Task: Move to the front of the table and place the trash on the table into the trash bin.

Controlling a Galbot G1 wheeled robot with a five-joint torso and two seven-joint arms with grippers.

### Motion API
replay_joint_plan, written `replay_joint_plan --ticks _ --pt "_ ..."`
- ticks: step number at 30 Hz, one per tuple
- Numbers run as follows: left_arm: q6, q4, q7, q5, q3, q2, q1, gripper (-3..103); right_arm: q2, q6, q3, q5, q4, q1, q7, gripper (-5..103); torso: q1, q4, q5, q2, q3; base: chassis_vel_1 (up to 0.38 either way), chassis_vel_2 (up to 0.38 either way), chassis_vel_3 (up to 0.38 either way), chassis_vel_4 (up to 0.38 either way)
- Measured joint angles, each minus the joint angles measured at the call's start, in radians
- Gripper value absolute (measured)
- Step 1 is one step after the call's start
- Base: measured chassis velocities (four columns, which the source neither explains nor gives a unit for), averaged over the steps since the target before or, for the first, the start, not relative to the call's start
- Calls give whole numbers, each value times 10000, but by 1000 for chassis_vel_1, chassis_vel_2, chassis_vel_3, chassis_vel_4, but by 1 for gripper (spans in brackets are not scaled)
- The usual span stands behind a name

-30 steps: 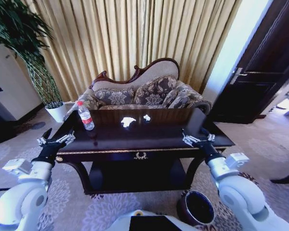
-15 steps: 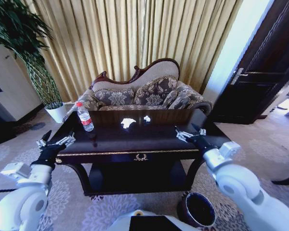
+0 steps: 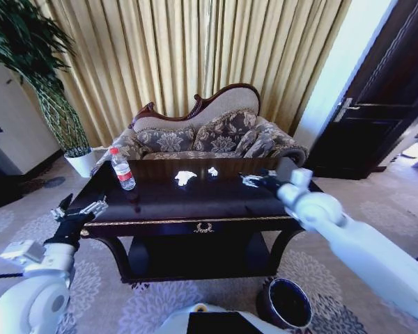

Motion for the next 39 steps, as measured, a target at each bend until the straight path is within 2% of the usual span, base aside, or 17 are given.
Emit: replay_joint_plan --ticks 1,2,4,5,7,11,21,39 --pt "0 -19 -1 31 -21 -25 52 100 374 -105 -503 -10 -395 618 59 100 0 2 -2 0 0 0 0 0 0" --pt "0 -19 -1 31 -21 -25 52 100 374 -105 -503 -10 -395 618 59 100 0 2 -2 0 0 0 0 0 0" --pt "1 -55 -2 68 -59 -69 107 100 1100 -300 -1215 -100 -1109 1443 166 100 0 5 0 0 -1 0 0 0 0" --pt "1 -55 -2 68 -59 -69 107 100 1100 -300 -1215 -100 -1109 1443 166 100 0 5 0 0 -1 0 0 0 0" --pt "2 -91 -6 97 -63 -121 115 100 1678 -346 -1820 -532 -1830 1984 193 100 0 2 -5 0 -1 0 0 0 0" --pt "4 -116 -5 145 -22 -168 106 100 2194 -347 -2281 -824 -2428 2252 194 100 0 -2 -2 0 0 0 0 0 0" --pt "3 -161 24 244 -18 -332 141 100 2754 -348 -2670 -1022 -3015 2561 379 100 0 1 -1 0 -2 0 0 0 0" --pt "-88 -66 56 280 -56 -419 54 100 2905 -318 -2897 -1038 -3822 2715 382 100 -2 -1 0 1 -3 0 0 0 0"
